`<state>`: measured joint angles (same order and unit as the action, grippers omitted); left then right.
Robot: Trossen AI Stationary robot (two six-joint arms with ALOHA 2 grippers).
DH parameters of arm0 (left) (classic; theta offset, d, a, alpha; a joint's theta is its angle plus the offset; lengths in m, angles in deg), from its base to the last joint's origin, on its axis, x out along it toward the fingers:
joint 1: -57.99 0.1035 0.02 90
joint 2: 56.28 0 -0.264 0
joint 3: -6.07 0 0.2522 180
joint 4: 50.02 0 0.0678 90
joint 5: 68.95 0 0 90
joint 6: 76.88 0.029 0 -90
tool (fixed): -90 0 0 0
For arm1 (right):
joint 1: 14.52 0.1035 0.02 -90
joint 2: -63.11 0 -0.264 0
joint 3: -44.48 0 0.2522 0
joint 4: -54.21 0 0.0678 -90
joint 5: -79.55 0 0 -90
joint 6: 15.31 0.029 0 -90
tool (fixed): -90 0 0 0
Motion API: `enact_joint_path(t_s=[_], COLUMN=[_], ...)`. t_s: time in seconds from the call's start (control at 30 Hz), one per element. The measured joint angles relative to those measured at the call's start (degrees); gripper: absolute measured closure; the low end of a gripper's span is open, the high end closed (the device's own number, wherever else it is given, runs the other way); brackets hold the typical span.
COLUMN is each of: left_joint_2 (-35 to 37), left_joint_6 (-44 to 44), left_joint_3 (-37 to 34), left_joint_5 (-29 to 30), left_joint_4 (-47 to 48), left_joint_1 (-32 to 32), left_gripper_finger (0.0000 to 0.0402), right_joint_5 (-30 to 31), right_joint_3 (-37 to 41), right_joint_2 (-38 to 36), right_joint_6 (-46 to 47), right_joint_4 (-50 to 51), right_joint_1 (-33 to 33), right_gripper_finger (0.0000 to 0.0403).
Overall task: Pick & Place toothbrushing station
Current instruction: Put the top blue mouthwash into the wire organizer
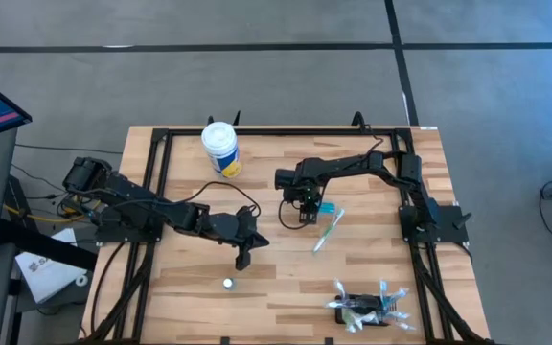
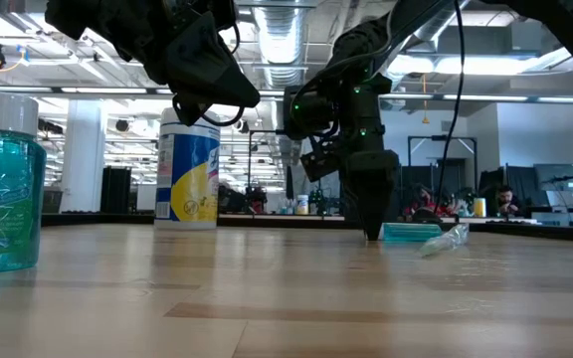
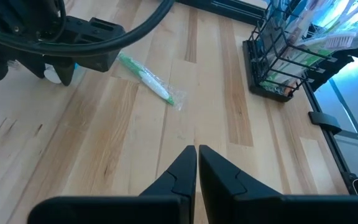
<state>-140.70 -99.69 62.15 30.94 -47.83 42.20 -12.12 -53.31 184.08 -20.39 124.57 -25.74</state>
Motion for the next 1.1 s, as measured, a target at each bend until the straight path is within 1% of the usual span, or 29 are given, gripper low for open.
enact_joint_path(t_s=[0.1,0.27,0.57,0.77,1.03,1.1], left_joint_2=[0.00,0.00,0.00,0.00,0.00,0.00], left_joint_6=[0.02,0.02,0.02,0.02,0.02,0.02], left_joint_3=[0.00,0.00,0.00,0.00,0.00,0.00], left_joint_5=[0.00,-0.02,-0.04,-0.19,-0.20,-0.18], left_joint_4=[0.00,0.00,0.00,-0.01,0.00,0.00], left_joint_1=[0.00,0.00,0.00,0.00,0.00,0.00], left_gripper_finger=[0.0389,0.0389,0.0389,0.0389,0.0389,0.0389], right_joint_5=[0.08,0.23,0.24,0.30,0.13,-0.97], right_joint_3=[0.00,0.04,0.07,0.46,0.33,0.31], right_joint_2=[0.02,0.04,-0.03,-1.68,-8.90,-11.03], right_joint_6=[0.02,0.00,-0.01,-0.02,0.02,0.04], right_joint_4=[0.00,0.10,0.10,-0.95,-3.34,-4.08], right_joint_1=[-0.02,-0.07,-0.07,0.49,2.15,2.69], right_gripper_finger=[0.0266,0.0319,0.0319,0.0319,0.0319,0.0319])
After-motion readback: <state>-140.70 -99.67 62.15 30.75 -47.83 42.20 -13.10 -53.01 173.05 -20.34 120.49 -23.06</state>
